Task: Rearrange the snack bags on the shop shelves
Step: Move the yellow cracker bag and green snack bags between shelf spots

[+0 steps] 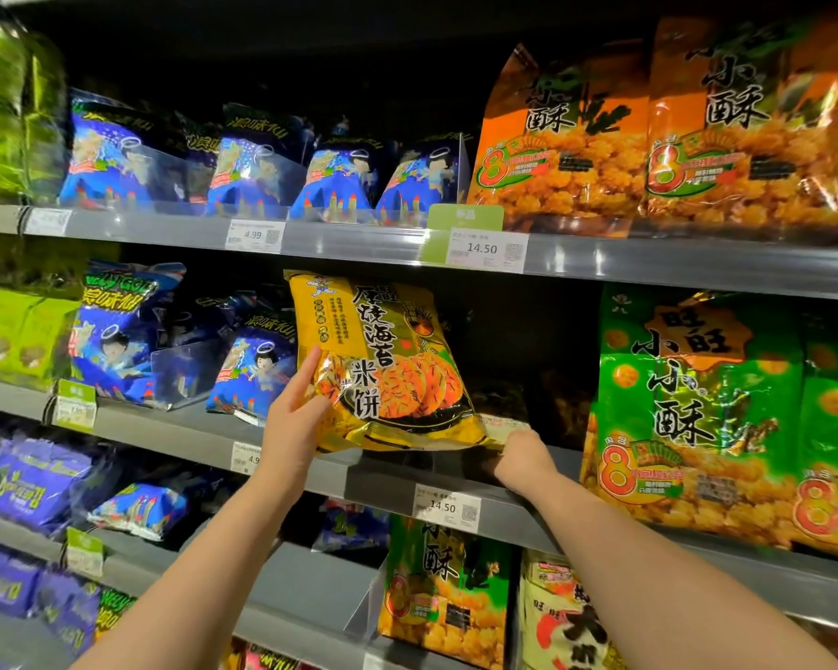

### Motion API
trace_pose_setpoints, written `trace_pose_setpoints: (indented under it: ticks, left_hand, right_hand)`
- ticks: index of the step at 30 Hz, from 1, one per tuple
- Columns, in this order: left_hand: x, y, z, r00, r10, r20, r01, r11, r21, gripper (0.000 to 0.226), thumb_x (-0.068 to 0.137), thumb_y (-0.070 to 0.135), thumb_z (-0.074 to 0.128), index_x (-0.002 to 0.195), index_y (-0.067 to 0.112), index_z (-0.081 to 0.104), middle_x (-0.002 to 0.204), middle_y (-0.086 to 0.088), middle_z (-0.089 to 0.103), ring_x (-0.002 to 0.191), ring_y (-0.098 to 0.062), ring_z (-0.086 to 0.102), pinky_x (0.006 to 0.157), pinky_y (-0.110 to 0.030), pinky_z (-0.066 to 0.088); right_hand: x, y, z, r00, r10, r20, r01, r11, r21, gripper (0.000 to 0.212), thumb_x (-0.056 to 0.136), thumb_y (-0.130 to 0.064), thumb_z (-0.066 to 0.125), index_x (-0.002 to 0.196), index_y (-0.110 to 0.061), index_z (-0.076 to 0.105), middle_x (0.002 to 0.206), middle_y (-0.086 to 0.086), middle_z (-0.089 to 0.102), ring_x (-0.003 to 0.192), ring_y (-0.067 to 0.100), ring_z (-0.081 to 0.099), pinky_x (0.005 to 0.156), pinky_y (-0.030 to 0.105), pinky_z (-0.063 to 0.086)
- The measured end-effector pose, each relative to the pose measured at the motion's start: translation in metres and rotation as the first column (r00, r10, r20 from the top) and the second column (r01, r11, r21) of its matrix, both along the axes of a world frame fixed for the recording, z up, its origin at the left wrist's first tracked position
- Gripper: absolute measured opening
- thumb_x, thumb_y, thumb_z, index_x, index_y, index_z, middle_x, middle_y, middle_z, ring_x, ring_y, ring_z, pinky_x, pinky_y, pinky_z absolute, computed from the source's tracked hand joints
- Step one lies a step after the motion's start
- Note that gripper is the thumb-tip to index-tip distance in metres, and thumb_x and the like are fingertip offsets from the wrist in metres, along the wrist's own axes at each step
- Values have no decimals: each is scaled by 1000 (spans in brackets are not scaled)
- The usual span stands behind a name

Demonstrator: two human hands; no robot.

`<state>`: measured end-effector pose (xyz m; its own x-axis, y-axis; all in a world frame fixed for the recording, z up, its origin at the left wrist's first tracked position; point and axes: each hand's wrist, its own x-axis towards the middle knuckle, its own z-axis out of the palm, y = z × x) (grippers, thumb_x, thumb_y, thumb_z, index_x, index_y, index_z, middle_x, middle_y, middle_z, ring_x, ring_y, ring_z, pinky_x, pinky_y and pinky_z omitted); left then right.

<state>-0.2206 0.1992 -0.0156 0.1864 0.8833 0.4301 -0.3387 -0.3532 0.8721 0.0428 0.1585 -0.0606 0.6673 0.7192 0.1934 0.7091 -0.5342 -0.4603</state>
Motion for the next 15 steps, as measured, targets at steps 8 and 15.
trace_pose_setpoints:
  ticks: [8, 15]
  left_hand:
    - [-7, -4, 2, 1000, 21, -2, -21, 999, 38, 63, 87, -11, 36, 139, 24, 39, 110, 18, 56, 71, 11, 63, 59, -12, 52]
    - [-11, -17, 5, 1000, 27, 1, -27, 998, 55, 64, 86, -10, 39, 139, 26, 41, 116, 12, 56, 84, 0, 59, 64, -13, 53]
  right_hand:
    - [-5, -25, 11, 964, -11, 267, 6, 1000, 20, 21, 84, -9, 60, 104, -3, 63, 103, 11, 62, 94, 26, 61, 66, 28, 41]
    - [-13, -51, 32, 926, -91, 367, 17, 979, 202, 20, 91, -7, 45, 104, -4, 61, 103, 12, 59, 90, 31, 61, 65, 31, 41]
